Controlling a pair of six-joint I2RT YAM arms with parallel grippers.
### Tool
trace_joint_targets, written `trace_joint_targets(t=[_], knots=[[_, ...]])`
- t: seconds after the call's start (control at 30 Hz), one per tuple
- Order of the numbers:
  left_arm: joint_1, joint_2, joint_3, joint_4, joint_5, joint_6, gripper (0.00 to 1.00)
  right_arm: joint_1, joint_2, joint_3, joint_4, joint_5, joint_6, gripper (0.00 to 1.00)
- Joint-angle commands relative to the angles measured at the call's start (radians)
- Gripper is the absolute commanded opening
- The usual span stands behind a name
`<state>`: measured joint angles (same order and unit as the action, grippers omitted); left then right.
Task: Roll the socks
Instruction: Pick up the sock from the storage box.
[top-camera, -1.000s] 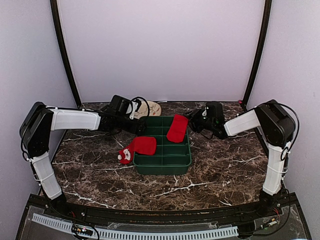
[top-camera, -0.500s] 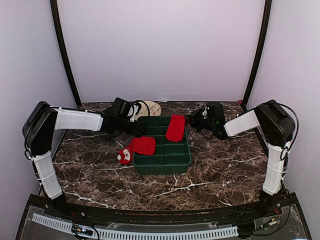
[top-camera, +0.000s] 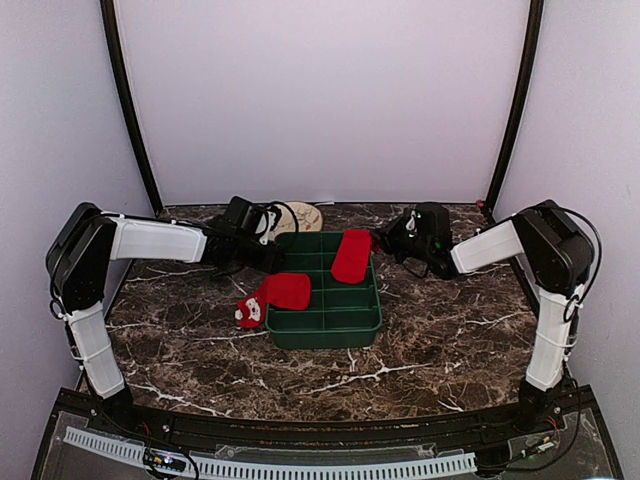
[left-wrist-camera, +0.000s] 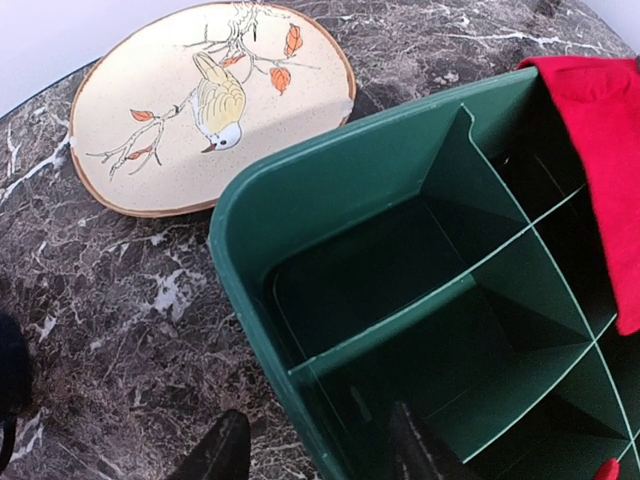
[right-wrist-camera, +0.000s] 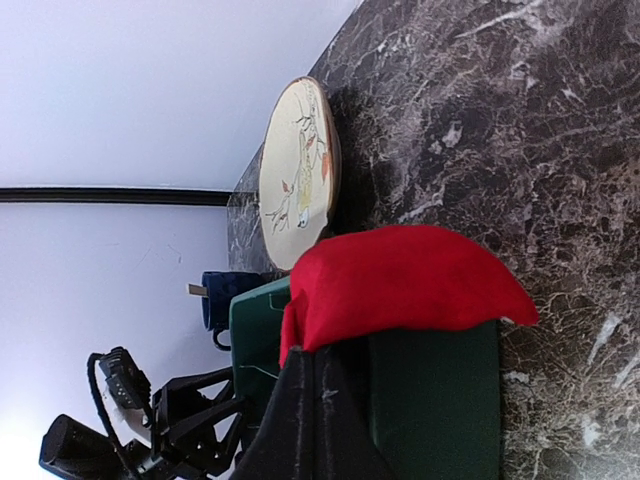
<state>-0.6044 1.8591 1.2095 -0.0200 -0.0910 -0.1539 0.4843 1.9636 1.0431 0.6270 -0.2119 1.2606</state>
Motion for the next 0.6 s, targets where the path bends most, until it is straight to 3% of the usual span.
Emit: trace_joint_targets(t=[0.0, 0.1, 0.27, 0.57], knots=[[-0.003, 0.014, 0.018, -0.025, 0.003, -0.015, 0.48, 0.003, -0.094, -0.011, 0.021, 0.021, -0.092, 0.00], [-0.002, 0.018, 0.019, -0.022, 0.007, -0.017, 0.44, 0.009, -0.131, -0.018, 0.018, 0.034, -0.130, 0.00], [0.003, 0.025, 0.039, -0.026, 0.018, -0.018, 0.27, 0.023, -0.204, -0.037, -0.001, 0.069, -0.193, 0.00], [0.005, 0.062, 0.120, -0.052, 0.055, 0.013, 0.16, 0.037, -0.303, -0.066, -0.056, 0.135, -0.282, 0.00]])
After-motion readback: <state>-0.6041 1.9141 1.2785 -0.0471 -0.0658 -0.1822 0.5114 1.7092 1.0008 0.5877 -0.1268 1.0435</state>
